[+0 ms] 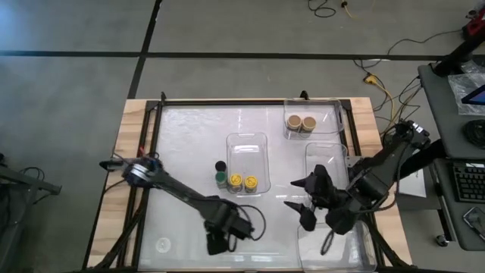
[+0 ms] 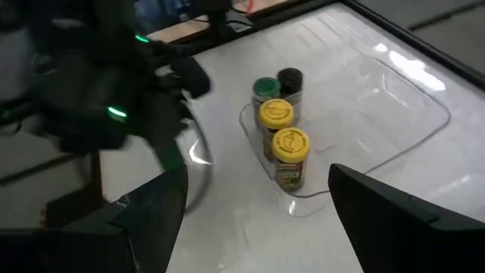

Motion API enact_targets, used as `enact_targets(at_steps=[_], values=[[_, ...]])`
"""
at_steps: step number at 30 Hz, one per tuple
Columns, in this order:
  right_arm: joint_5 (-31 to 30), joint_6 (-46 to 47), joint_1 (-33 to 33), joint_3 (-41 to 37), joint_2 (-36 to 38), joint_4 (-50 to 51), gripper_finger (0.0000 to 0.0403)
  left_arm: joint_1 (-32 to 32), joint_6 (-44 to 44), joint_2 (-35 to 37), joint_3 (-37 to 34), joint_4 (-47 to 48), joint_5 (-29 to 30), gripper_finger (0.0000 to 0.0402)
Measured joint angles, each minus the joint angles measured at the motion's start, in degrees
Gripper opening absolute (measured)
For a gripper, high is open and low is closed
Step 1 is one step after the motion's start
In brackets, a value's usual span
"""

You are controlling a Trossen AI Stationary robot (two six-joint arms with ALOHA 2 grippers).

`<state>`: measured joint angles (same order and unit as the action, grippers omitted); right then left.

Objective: Sort spices by type
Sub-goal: Put the left green seasoning bottle into the bottom transparent bin

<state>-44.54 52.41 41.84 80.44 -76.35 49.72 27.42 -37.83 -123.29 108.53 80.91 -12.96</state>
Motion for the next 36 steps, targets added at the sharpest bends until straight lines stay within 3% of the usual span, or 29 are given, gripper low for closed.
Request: enact_targets(at_steps=[6,13,21,28,36], values=[[2.16,-2.25,4.42,4.35,0.06,6.29,0.0309,-2.66,-0.14,-9.78,13.75,9.34,0.22,0.0183],[2.55,0.8,11.62,4.27,-0.12,9.92,0.0315,-4.36,-3.25,-16.51,26.58,8.67,-0.63,0.0183],[0.82,7.72,16.6,3.69,-2.29,11.27,0.0306,-4.67,-3.59,-15.33,24.11,9.21,-1.44,0.0183],[-0.7,10.58,16.9,3.67,-5.25,11.37,0.0318,-5.52,-2.81,-12.5,23.49,8.9,0.26,0.0183],[-0.65,13.37,15.89,3.65,-8.16,11.3,0.0329,-6.74,-2.96,-5.68,14.51,9.31,2.68,0.0183]])
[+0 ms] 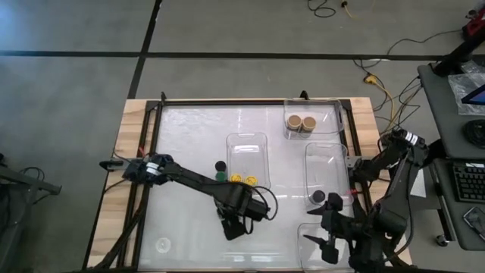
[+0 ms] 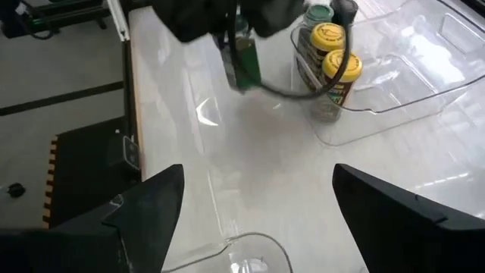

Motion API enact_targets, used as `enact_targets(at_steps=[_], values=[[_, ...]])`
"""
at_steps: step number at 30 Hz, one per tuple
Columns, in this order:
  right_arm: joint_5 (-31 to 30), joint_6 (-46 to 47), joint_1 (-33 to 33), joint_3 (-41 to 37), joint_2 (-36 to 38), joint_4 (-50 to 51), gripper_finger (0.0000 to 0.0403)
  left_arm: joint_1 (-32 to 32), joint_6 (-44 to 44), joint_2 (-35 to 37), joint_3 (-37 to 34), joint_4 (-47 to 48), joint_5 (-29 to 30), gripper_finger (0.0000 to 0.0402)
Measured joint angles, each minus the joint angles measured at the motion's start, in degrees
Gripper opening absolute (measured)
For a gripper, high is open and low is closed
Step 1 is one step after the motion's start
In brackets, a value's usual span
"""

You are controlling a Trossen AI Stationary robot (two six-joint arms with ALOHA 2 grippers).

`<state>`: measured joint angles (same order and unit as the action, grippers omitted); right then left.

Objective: Sort spices by type
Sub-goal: Put the left green seasoning bottle into the bottom transparent bin

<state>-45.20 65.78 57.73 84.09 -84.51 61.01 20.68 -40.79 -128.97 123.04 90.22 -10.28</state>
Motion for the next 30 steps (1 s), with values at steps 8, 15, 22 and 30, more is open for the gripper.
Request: enact_targets(at_steps=[8,15,22,30], values=[[0.03,-0.81,-3.8,0.0,-0.72,-0.48,0.0329,0.22,2.31,-0.07,-5.59,-2.13,-0.8,0.0183],[0.2,-5.22,-6.77,0.0,-0.72,-3.59,0.0329,0.27,2.33,-0.18,-5.75,-2.34,0.76,0.0191],[0.62,-9.44,-8.71,0.0,-0.72,-6.81,0.0329,0.27,3.05,-0.18,-5.66,-3.23,0.81,0.0228],[2.21,-15.28,-10.19,0.0,-0.72,-10.09,0.0329,0.27,3.83,-0.18,-3.64,-2.97,2.9,0.0244]])
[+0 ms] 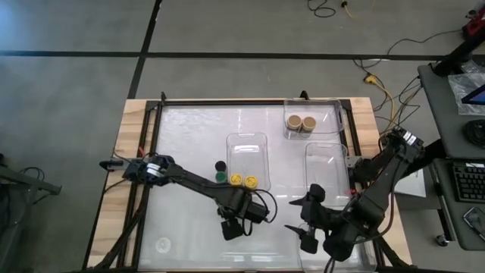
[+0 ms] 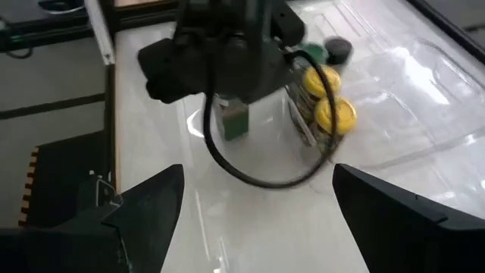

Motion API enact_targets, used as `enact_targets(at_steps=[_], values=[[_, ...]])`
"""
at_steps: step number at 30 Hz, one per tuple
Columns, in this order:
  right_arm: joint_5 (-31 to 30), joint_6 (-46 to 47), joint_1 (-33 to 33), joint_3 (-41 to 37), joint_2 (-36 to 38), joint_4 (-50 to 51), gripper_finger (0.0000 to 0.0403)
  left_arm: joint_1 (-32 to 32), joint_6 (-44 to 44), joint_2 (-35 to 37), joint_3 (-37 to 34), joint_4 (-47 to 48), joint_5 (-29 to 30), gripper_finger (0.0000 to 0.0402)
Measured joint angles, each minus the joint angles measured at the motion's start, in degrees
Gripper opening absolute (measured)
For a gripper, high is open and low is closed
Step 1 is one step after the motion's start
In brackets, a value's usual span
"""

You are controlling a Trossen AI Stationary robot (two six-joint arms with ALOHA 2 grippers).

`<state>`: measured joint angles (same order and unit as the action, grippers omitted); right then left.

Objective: Sort spices by type
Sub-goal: Put the left green seasoning bottle into the bottom transparent bin

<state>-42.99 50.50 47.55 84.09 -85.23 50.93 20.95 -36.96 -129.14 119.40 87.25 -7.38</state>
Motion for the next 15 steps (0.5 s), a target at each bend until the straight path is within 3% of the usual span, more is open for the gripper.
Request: enact_targets(at_steps=[9,15], values=[[5.28,-11.24,-2.9,0.01,0.0,-5.53,0.0329,2.12,1.58,2.47,4.62,2.76,4.91,0.0311],[5.56,-19.79,-2.67,0.0,-0.2,-12.58,0.0329,3.96,-2.47,13.6,-2.5,2.55,12.92,0.0324]])
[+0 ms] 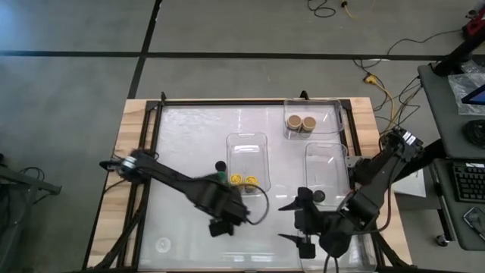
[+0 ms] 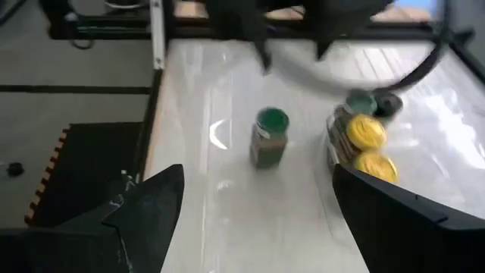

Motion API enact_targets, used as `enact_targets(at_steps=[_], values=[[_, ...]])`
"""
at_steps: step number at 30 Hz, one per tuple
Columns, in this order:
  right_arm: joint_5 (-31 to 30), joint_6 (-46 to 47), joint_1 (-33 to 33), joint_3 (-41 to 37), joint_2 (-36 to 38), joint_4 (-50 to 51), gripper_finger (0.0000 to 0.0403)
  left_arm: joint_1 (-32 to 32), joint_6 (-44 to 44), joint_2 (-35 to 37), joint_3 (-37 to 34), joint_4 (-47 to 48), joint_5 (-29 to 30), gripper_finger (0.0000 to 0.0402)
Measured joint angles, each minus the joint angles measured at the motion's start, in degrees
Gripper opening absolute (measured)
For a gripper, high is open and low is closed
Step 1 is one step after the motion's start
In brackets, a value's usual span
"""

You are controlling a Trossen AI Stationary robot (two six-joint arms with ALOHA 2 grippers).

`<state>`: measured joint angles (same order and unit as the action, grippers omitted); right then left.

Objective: Sort spices by type
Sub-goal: Put the left green seasoning bottle into the bottom transparent bin

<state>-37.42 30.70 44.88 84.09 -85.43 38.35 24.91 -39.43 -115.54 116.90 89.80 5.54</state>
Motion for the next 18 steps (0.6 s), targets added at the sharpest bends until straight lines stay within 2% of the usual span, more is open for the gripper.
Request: enact_targets(at_steps=[5,9,13,18], values=[[2.19,-6.24,-2.47,0.02,-1.31,-5.92,0.0329,1.33,-4.8,13.64,-12.85,-2.77,4.91,0.0319],[7.84,-9.8,-6.13,0.7,-5.45,-13.37,0.0329,3.08,-8.42,25.75,-25.13,-14.47,5.71,0.0312],[10.16,-10.56,-8.99,4.58,-10.96,-13.39,0.0329,4.57,-11.7,36.94,-36.2,-26.08,6.17,0.0311],[14.6,-11.25,-12.5,9.86,-17.03,-13.28,0.0329,5.36,-15.1,46.88,-46.41,-35.1,8.0,0.0311]])
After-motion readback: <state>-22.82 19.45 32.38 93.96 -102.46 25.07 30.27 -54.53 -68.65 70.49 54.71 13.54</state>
